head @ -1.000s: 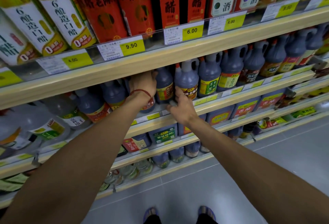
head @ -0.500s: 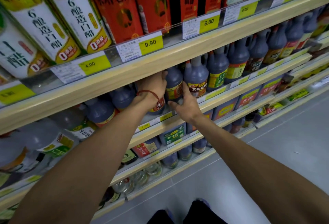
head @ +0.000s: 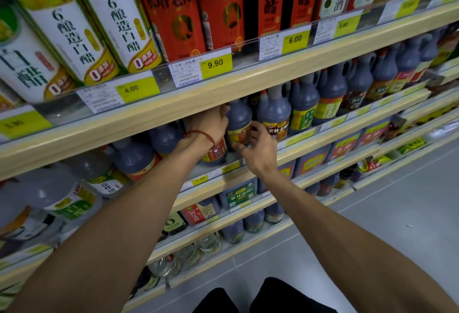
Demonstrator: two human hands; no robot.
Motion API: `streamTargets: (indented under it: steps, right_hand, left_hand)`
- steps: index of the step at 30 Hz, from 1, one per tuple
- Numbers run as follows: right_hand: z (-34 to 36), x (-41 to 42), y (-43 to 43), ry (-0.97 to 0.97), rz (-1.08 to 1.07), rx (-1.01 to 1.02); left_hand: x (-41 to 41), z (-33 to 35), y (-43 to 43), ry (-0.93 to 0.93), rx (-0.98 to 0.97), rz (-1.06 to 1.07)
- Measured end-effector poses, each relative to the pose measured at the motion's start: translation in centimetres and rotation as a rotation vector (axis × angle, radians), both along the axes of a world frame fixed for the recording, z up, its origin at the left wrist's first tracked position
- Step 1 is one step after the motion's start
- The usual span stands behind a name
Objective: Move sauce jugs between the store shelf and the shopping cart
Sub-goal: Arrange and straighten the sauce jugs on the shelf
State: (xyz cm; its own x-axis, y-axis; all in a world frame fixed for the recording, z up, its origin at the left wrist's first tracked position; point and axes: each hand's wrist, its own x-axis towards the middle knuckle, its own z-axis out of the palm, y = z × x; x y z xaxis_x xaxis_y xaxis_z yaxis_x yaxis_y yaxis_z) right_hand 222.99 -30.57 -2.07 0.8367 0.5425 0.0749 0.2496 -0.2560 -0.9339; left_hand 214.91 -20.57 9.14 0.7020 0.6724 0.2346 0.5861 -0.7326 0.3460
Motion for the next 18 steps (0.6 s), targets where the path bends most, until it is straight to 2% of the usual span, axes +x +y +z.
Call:
streamTargets:
  steps: [6,10,18]
  right_hand:
    - [0.1,-1.5,-0.2,-0.009,0.024,0.02]
    - [0.3,-1.8,-0.3,-0.074,0.029,-0.075]
    - [0.2,-1.6,-0.1,-0.115,0.038,-0.121]
  left_hand:
    - [-1.9,-0.6,1.1,-0.033,-0.069,0.024]
    - [-2.6,-1.6,2.2,-0.046,-0.077,0.015]
    - [-1.8,-2.0,2.2,-0.125,-0.2,0.019]
